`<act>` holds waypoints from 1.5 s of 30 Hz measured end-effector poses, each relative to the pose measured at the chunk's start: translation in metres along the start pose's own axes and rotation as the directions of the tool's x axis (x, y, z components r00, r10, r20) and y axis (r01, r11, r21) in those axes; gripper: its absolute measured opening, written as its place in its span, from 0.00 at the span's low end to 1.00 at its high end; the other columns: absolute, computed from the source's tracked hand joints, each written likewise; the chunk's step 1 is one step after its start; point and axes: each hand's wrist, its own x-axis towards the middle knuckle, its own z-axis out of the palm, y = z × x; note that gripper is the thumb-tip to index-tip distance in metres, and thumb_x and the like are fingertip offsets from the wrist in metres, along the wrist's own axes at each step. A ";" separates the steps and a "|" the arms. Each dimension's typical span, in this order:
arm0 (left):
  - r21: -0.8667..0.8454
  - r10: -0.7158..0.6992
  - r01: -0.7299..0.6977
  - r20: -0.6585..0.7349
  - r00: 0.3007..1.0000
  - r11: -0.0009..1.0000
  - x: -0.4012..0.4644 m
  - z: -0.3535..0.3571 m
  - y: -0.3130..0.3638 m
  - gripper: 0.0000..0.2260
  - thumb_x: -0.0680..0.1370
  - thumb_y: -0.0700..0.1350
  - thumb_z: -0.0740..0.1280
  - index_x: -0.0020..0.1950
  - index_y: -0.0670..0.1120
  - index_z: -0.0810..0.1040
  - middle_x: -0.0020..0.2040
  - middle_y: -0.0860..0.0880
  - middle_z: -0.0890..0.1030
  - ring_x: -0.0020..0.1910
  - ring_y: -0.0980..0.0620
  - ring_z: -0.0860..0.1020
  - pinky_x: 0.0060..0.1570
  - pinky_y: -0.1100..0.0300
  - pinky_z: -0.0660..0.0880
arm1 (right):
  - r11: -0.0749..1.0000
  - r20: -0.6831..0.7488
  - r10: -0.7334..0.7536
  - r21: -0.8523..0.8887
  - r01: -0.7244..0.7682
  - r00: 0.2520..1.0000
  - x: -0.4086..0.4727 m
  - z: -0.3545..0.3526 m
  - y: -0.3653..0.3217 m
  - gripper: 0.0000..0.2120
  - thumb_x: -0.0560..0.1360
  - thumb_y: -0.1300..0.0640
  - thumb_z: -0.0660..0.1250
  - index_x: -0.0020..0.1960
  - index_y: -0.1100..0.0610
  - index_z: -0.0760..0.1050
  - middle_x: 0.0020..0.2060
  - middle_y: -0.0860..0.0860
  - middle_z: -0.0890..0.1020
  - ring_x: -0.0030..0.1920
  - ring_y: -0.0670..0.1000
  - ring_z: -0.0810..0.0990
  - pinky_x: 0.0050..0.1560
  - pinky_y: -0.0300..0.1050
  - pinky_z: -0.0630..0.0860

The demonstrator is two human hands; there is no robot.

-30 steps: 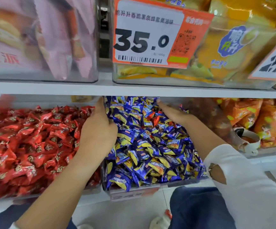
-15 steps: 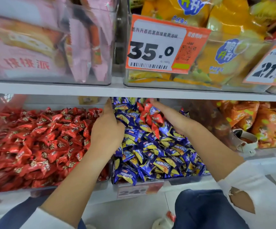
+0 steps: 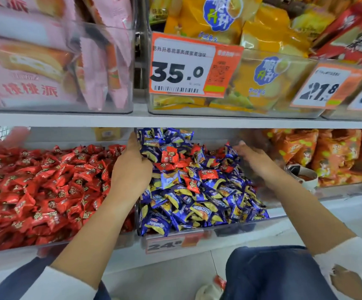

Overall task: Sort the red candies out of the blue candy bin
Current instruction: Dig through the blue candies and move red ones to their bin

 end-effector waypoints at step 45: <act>-0.054 -0.014 0.012 -0.047 0.999 0.998 0.010 0.012 -0.010 0.24 0.81 0.48 0.55 0.77 0.52 0.54 0.58 0.38 0.77 0.54 0.37 0.75 0.45 0.51 0.68 | 0.638 0.107 -0.538 -0.597 0.487 0.836 -0.049 0.127 -0.044 0.42 0.64 0.34 0.70 0.74 0.40 0.58 0.70 0.54 0.64 0.65 0.63 0.70 0.61 0.57 0.71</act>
